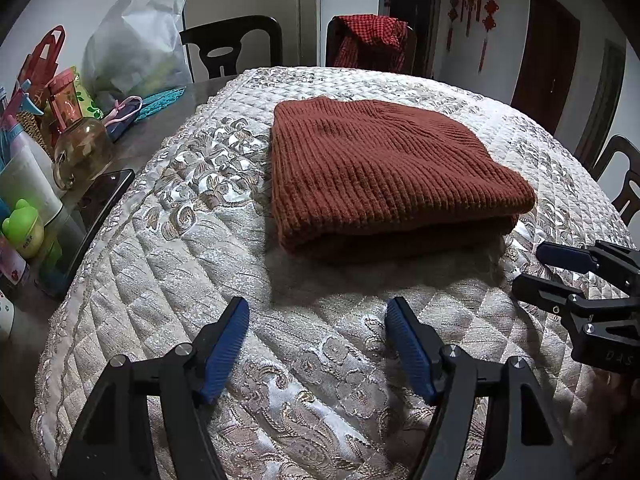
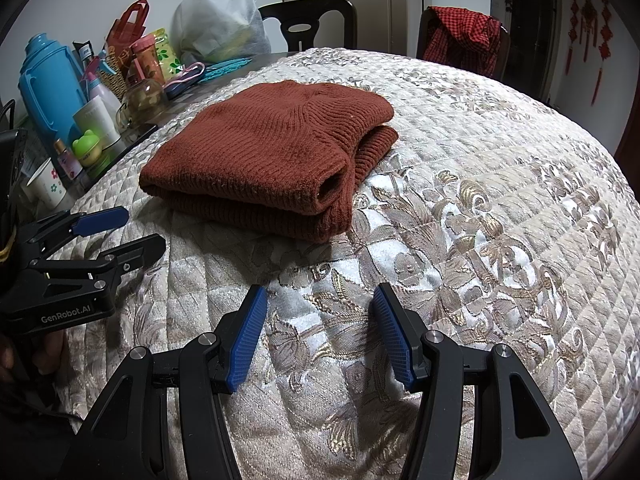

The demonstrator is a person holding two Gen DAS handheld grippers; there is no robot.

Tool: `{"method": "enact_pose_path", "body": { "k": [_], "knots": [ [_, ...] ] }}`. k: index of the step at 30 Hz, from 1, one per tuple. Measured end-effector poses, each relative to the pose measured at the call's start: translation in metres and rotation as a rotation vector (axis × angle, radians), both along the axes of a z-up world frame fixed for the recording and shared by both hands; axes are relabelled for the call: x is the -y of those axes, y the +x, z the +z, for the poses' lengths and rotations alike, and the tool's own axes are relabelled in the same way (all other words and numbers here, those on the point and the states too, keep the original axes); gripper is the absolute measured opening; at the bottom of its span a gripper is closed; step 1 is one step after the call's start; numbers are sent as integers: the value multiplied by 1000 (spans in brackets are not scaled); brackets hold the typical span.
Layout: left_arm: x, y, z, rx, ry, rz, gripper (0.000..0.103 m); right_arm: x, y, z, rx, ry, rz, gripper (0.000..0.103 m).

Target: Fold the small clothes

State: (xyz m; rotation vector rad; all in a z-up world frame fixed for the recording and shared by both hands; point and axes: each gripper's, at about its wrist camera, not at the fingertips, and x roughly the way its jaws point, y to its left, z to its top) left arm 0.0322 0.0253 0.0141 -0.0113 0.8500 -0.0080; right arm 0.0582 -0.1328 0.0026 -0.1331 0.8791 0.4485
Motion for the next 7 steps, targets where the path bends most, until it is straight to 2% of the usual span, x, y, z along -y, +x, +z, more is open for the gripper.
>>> {"method": "enact_pose_path", "body": {
  "k": [7],
  "knots": [
    [0, 0, 0, -1, 0, 0, 74, 0, 0, 0, 0, 0, 0, 56]
  ]
}}
